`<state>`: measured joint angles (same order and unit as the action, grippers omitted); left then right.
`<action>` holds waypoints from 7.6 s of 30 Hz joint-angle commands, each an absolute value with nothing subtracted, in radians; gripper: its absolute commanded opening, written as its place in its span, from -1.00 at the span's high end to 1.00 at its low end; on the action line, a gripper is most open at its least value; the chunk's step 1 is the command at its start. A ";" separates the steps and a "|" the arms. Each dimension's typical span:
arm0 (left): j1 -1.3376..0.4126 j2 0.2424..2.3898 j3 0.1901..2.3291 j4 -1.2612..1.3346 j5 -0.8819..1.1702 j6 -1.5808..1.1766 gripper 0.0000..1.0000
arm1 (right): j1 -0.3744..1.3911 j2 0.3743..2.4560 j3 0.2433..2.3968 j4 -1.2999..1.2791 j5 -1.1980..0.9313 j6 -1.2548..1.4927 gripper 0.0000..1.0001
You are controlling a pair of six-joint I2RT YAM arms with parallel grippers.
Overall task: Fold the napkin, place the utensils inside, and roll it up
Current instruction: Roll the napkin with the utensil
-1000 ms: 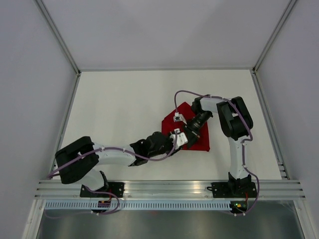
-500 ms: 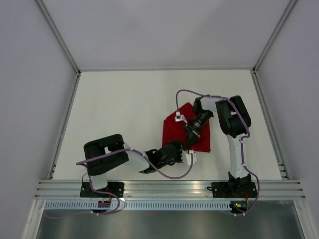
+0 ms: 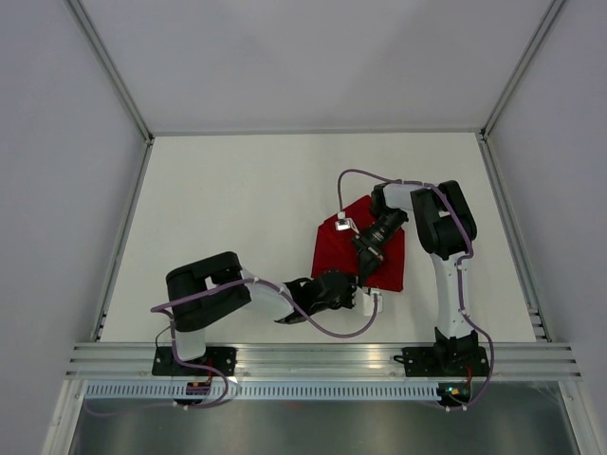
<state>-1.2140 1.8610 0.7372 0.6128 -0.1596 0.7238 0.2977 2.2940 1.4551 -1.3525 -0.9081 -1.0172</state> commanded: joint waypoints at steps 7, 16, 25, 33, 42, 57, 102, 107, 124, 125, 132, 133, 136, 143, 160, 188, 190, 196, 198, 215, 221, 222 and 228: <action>-1.189 1.917 0.821 0.287 0.024 0.707 0.42 | 0.295 2.352 1.489 -1.238 -0.825 -1.086 0.95; -1.161 1.950 0.939 0.091 0.132 0.617 0.79 | 0.293 2.356 1.502 -1.252 -0.825 -1.092 0.90; -1.123 1.948 0.971 0.032 0.294 0.496 0.95 | 0.278 2.284 1.497 -1.235 -0.830 -1.063 0.37; -1.078 1.950 0.973 0.009 0.400 0.411 0.95 | 0.253 2.169 1.499 -1.172 -0.845 -0.977 -0.04; -0.983 1.954 0.985 0.009 0.580 0.311 0.95 | 0.181 2.028 1.451 -1.033 -0.894 -0.847 -0.05; -0.810 2.089 1.084 -0.064 0.977 0.144 0.95 | 0.098 1.418 0.921 -0.623 -0.839 -0.925 -0.18; -0.753 2.141 1.173 -0.072 1.060 0.061 0.94 | 0.704 1.318 0.495 -0.202 -0.397 -0.816 0.20; -0.753 2.065 1.160 -0.042 1.016 0.038 0.68 | 0.703 1.325 0.505 -0.219 -0.403 -0.808 0.59; -0.735 1.766 0.931 0.204 0.646 -0.113 0.46 | 0.644 1.437 0.613 -0.391 -0.529 -0.819 0.77; -0.730 1.709 0.889 0.242 0.558 -0.141 0.45 | 0.634 1.442 0.618 -0.399 -0.535 -0.822 0.78; -0.718 1.324 0.700 0.357 0.097 -0.259 0.45 | 0.600 1.494 0.655 -0.448 -0.571 -0.833 0.79; -0.718 1.272 0.662 0.373 0.065 -0.285 0.44 | 0.594 1.502 0.660 -0.452 -0.583 -0.838 0.80; -0.716 1.094 0.606 0.437 -0.096 -0.359 0.08 | 0.583 1.525 0.676 -0.466 -0.595 -0.838 0.81; -0.716 0.899 0.643 0.388 -0.167 -0.293 0.03 | 0.540 1.598 0.718 -0.523 -0.624 -0.859 0.83; -0.971 0.997 0.474 0.523 -0.161 0.185 -0.64 | 0.400 1.985 1.071 -0.906 -0.768 -0.991 0.86; -1.220 1.707 0.640 0.664 -0.057 0.575 -0.81 | 0.311 2.198 1.229 -1.040 -0.810 -1.031 0.88; -1.220 1.738 0.655 0.652 -0.040 0.600 -0.78 | 0.308 2.200 1.230 -1.042 -0.811 -1.031 0.88; -1.220 1.799 0.715 0.508 0.023 0.626 -0.30 | 0.301 2.209 1.239 -1.046 -0.808 -1.029 0.88; -1.220 1.810 0.729 0.473 0.034 0.632 0.04 | 0.299 2.210 1.241 -1.048 -0.810 -1.031 0.88; -1.157 1.870 0.980 0.038 0.210 0.405 0.95 | 0.276 2.060 1.218 -0.907 -0.747 -0.947 0.43; -1.100 1.861 0.985 0.032 0.342 0.292 0.95 | 0.244 1.942 1.221 -0.848 -0.744 -0.887 0.03; -1.088 1.861 0.983 0.038 0.374 0.281 0.95 | 0.238 1.931 1.224 -0.839 -0.749 -0.867 0.00; -1.028 1.879 0.960 0.086 0.504 0.181 0.95 | 0.157 1.841 1.209 -0.793 -0.796 -0.810 -0.04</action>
<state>-1.0580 1.8511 0.9756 0.1120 0.3588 0.2974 0.1932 1.9125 1.2121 -0.8791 -0.7837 -0.8394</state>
